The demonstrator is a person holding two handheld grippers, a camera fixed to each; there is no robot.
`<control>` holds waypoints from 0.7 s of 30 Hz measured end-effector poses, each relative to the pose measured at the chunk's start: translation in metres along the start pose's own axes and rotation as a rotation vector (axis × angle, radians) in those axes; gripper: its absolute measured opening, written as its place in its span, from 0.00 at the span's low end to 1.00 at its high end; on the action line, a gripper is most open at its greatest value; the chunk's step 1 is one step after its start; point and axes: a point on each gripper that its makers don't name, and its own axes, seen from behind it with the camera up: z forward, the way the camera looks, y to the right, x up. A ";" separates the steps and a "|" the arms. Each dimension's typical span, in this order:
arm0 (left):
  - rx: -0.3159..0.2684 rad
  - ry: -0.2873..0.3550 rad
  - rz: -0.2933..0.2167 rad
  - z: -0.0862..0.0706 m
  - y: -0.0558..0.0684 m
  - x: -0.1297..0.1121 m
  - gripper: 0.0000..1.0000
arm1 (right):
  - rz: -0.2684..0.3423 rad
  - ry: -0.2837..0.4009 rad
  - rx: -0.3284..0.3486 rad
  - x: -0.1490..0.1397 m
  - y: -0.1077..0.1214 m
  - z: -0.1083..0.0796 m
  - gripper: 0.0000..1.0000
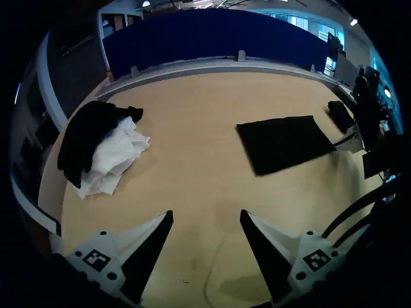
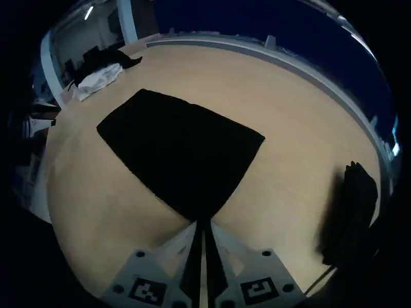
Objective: Fold towel
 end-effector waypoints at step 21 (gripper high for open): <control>0.001 0.025 0.000 -0.009 -0.002 0.010 0.97 | -0.071 0.144 -0.023 0.066 -0.014 -0.043 0.02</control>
